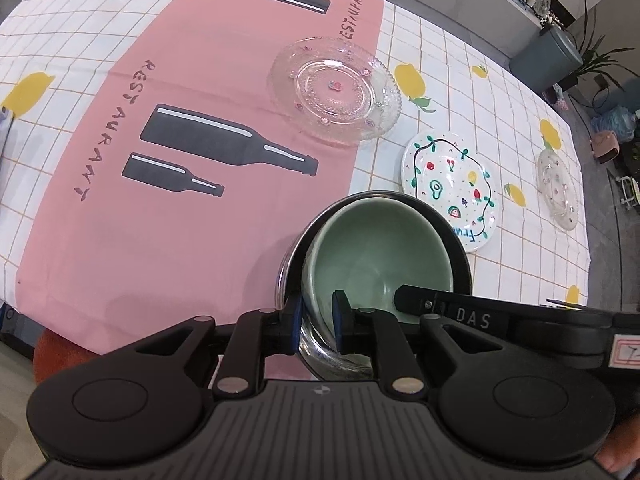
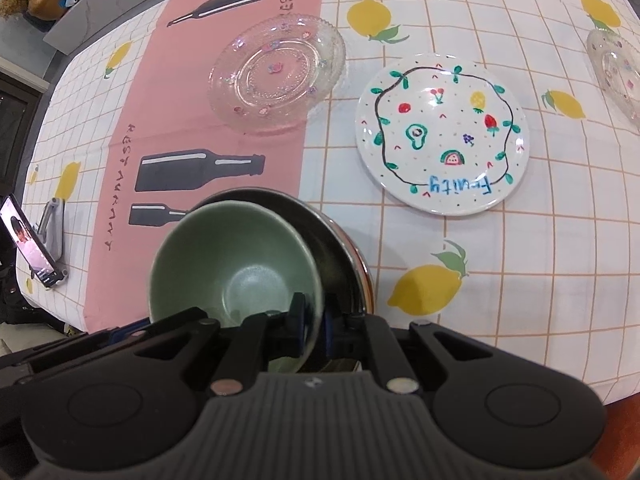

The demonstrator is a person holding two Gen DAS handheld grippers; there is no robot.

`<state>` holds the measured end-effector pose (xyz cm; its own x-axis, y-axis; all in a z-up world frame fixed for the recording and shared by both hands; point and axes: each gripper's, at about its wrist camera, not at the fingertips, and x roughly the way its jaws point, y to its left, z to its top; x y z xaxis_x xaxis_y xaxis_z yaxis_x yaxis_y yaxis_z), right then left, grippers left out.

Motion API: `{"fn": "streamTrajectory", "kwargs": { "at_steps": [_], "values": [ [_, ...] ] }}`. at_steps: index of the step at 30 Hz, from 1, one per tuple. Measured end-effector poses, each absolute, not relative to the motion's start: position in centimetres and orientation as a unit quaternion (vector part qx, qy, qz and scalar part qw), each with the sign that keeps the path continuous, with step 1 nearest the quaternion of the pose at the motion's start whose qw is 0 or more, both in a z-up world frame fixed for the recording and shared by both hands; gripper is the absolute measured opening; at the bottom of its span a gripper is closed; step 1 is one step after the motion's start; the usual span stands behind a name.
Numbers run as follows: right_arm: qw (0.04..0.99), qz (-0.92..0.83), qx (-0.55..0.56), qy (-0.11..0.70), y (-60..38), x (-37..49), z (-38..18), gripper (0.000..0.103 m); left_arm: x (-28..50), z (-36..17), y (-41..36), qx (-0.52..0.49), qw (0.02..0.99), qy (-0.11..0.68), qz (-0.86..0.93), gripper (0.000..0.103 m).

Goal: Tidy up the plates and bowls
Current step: 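Carry the pale green bowl over the orange bowl and lower it inside, then open both grippers to release the pale green bowl in the stack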

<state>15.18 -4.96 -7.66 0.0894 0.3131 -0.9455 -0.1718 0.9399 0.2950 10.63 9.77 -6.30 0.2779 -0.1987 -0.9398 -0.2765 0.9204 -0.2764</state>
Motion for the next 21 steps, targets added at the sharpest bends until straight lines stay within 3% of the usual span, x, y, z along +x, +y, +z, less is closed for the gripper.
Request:
{"fn": "streamTrajectory", "kwargs": {
  "at_steps": [14,21],
  "values": [
    [0.735,0.152,0.04,0.66,-4.2,15.6,-8.0,0.005,10.6,-2.4,11.0,-0.147,0.828,0.54,0.015,0.039],
    [0.732,0.151,0.025,0.664,-4.1,15.6,-7.8,0.006,9.9,-4.9,11.2,-0.158,0.815,0.557,0.011,0.04]
  ]
}}
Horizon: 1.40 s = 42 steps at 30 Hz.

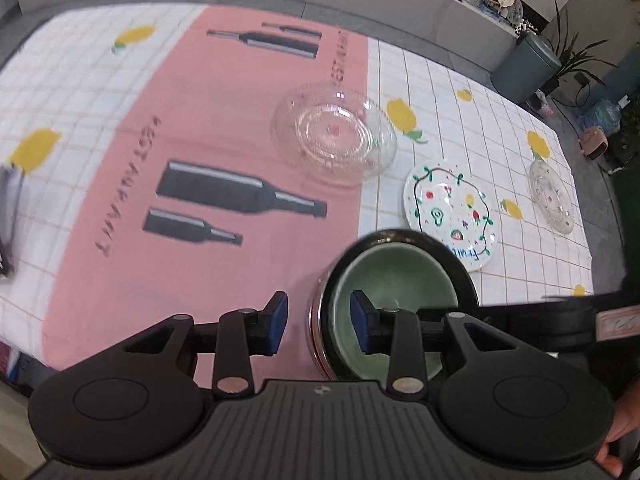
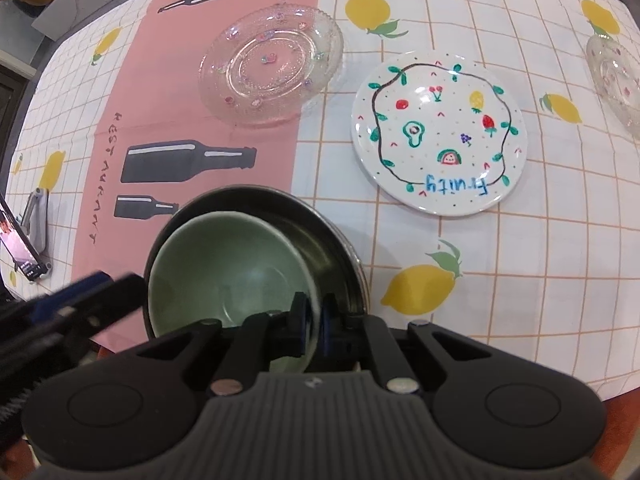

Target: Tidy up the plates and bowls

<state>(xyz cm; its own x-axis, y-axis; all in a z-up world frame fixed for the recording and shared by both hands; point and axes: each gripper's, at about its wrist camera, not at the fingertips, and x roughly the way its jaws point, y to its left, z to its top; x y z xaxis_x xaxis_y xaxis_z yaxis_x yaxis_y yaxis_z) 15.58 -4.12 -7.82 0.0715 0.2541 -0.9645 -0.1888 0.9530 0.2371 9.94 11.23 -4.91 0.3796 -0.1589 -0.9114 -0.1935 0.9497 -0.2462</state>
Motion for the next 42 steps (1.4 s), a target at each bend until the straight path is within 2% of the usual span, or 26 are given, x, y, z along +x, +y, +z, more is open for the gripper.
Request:
{"fn": "streamTrajectory", "kwargs": {
  "at_steps": [12,13,14,15,19,22,24,26,29,34,42],
  "values": [
    [0.755,0.177,0.025,0.63,-5.2,15.3,-4.1,0.009,9.4,-3.9,11.0,-0.149,0.832,0.534,0.0,0.04],
    [0.759,0.181,0.028,0.625,-5.4,15.2,-3.8,0.015,9.3,-3.7,10.9,-0.145,0.835,0.53,-0.001,0.04],
    [0.762,0.186,0.029,0.62,-5.6,15.0,-3.5,0.029,9.2,-3.6,10.8,-0.141,0.839,0.526,-0.001,0.04],
    [0.766,0.191,0.03,0.613,-5.7,14.9,-3.2,0.035,9.0,-3.4,10.7,-0.138,0.843,0.52,-0.001,0.04],
    [0.788,0.209,0.029,0.579,-6.6,13.9,-2.0,0.039,8.2,-2.4,10.4,-0.133,0.862,0.49,-0.003,0.041],
    [0.806,0.214,0.043,0.55,-7.9,13.4,-1.4,0.046,7.7,-1.9,10.1,-0.132,0.872,0.471,-0.008,0.05],
    [0.814,0.213,0.053,0.538,-8.7,13.0,-1.3,0.053,7.3,-2.0,10.1,-0.136,0.877,0.46,-0.008,0.053],
    [0.819,0.213,0.072,0.529,-9.7,12.6,-1.4,0.066,6.9,-2.3,10.5,-0.155,0.881,0.447,-0.003,0.059],
    [0.817,0.212,0.109,0.524,-10.9,12.0,-2.4,0.074,6.3,-3.5,11.5,-0.202,0.878,0.433,0.01,0.065],
    [0.796,0.19,0.18,0.546,-12.4,11.2,-6.1,0.076,5.3,-6.9,13.8,-0.307,0.848,0.429,0.045,0.066],
    [0.742,0.178,0.28,0.583,-12.2,10.3,-11.6,0.076,4.6,-11.5,14.3,-0.392,0.806,0.44,0.054,0.067]
  ]
}}
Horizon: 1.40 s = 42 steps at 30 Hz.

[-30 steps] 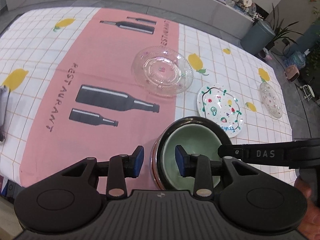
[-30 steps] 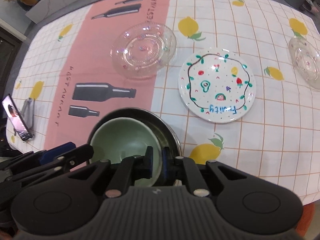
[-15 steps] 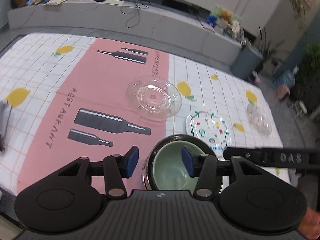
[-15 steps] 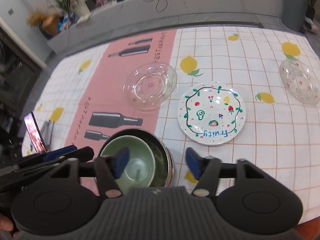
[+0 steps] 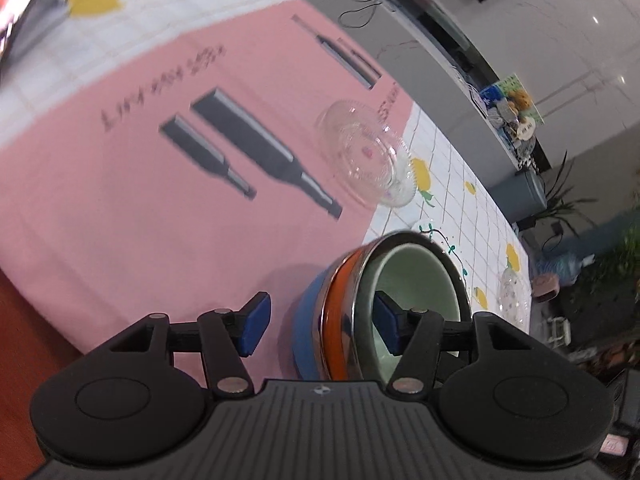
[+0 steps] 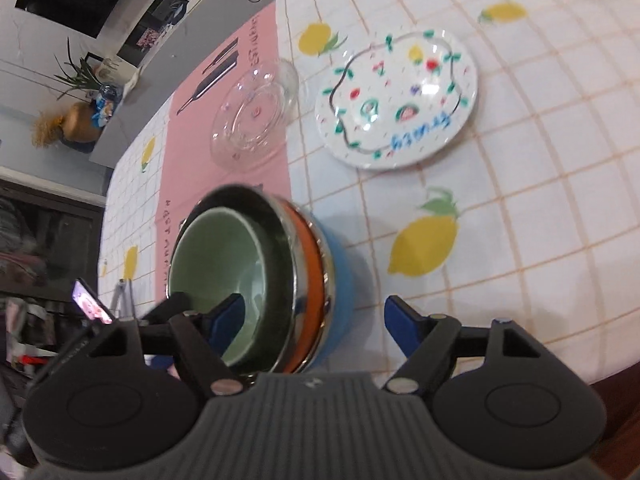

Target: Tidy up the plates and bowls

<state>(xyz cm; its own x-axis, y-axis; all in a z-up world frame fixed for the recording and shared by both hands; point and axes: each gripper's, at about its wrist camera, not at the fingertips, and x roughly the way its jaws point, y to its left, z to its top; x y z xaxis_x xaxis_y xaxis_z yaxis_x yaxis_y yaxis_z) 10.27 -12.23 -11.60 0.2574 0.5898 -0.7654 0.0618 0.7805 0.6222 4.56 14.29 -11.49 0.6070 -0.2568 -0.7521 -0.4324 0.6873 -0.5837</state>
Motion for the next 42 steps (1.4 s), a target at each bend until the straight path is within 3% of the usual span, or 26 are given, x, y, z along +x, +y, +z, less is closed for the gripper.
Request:
{"fn": "streamTrajectory", "kwargs": {
  "at_steps": [4,8,16,30,32,34,42],
  "values": [
    [0.733,0.19,0.298,0.581,-11.4,10.3,-12.4,0.074,4.9,-12.6,13.9,-0.417,0.792,0.444,0.034,0.066],
    [0.73,0.18,0.303,0.586,-11.1,10.4,-13.1,0.059,5.1,-13.1,13.7,-0.415,0.788,0.453,0.034,0.052],
    [0.737,0.169,0.284,0.589,-10.2,11.0,-13.1,0.055,5.6,-12.7,14.2,-0.398,0.795,0.455,0.044,0.047],
    [0.729,0.187,0.273,0.6,-5.9,14.7,-13.1,0.056,8.4,-12.3,17.5,-0.386,0.796,0.462,0.063,0.046],
    [0.727,0.191,0.272,0.6,-5.9,14.8,-13.0,0.058,8.0,-11.9,17.6,-0.382,0.802,0.455,0.07,0.05],
    [0.729,0.198,0.273,0.596,-6.1,14.6,-12.9,0.061,7.9,-11.3,17.5,-0.368,0.811,0.447,0.083,0.054],
    [0.762,0.21,0.248,0.56,-8.8,13.5,-9.8,0.067,6.9,-5.4,14.5,-0.268,0.869,0.41,0.072,0.055]
  ]
}}
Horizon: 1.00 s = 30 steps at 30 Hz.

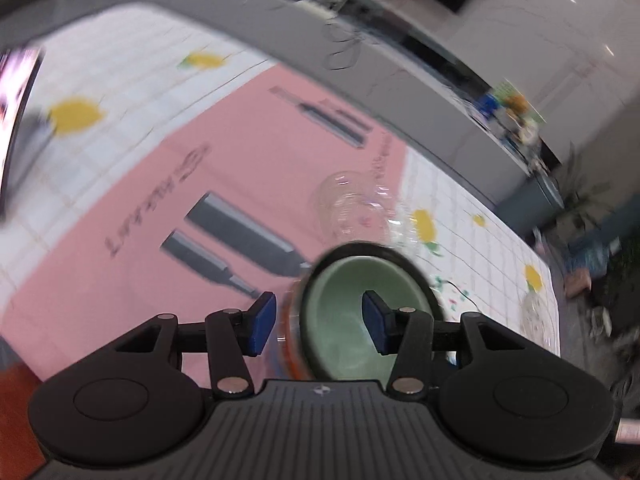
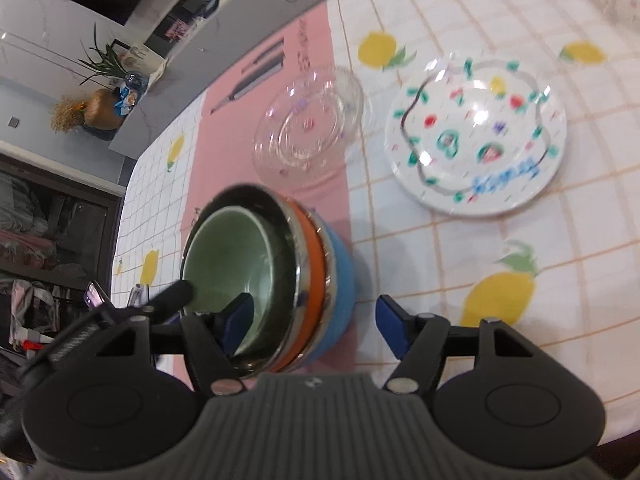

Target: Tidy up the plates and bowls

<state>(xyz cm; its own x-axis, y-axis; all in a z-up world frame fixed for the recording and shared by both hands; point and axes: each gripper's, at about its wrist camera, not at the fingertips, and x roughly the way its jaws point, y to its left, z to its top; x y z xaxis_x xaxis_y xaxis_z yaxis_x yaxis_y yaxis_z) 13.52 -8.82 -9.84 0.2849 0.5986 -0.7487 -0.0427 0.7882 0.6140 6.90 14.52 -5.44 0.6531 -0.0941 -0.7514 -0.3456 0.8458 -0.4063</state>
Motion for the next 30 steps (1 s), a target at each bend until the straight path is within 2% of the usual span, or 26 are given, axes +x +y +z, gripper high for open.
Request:
{"fn": "streamTrajectory", "kwargs": {
  "at_steps": [10,21,23,27,30],
  "values": [
    [0.804,0.188,0.24,0.51,-15.4,13.6,-6.0,0.067,11.2,-1.3,8.1,-0.229,0.876,0.422,-0.038,0.055],
    [0.802,0.125,0.289,0.507,-21.7,16.7,-9.0,0.066,20.1,-5.3,3.1,-0.154,0.862,0.481,-0.048,0.055],
    [0.799,0.113,0.299,0.51,-22.5,17.5,-9.9,0.064,21.3,-6.3,2.9,-0.142,0.855,0.497,-0.04,0.052],
    [0.787,0.104,0.321,0.517,-23.0,19.0,-12.0,0.057,23.3,-7.9,2.4,-0.126,0.845,0.519,-0.033,0.051],
    [0.78,0.103,0.328,0.523,-22.9,20.0,-13.2,0.049,24.7,-9.1,2.0,-0.113,0.837,0.535,-0.017,0.05]
  ]
}}
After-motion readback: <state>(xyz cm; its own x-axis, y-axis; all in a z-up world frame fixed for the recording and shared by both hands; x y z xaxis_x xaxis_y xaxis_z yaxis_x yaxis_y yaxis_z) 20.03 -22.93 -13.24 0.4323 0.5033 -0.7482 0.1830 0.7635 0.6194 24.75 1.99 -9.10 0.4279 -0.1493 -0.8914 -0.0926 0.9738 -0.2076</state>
